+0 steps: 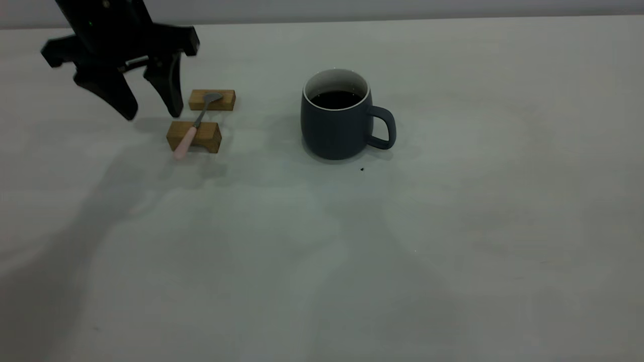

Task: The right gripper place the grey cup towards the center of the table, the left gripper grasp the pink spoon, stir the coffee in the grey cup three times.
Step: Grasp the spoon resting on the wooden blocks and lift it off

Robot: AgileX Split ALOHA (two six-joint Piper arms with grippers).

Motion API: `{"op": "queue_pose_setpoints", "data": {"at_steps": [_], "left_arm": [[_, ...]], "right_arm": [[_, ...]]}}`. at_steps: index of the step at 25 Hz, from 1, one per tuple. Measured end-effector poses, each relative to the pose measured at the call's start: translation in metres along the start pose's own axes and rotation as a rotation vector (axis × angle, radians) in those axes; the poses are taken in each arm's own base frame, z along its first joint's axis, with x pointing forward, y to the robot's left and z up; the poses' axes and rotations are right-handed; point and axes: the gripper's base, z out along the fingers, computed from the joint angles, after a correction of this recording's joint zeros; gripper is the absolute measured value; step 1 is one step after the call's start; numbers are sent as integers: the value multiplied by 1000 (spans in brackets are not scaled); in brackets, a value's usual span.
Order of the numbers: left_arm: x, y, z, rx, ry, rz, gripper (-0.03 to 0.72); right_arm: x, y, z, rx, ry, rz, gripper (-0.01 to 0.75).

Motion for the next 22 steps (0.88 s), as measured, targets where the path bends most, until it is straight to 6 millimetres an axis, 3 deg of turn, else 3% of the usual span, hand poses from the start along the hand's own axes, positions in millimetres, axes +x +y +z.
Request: {"op": "queue_pose_setpoints", "data": {"at_steps": [10, 22], "left_arm": [[-14, 5, 46, -70, 65, 6, 590], [-18, 5, 72, -74, 92, -5, 590]], "right_arm": [[0, 0, 0, 0, 0, 0, 381], [0, 0, 0, 0, 0, 0, 381]]}}
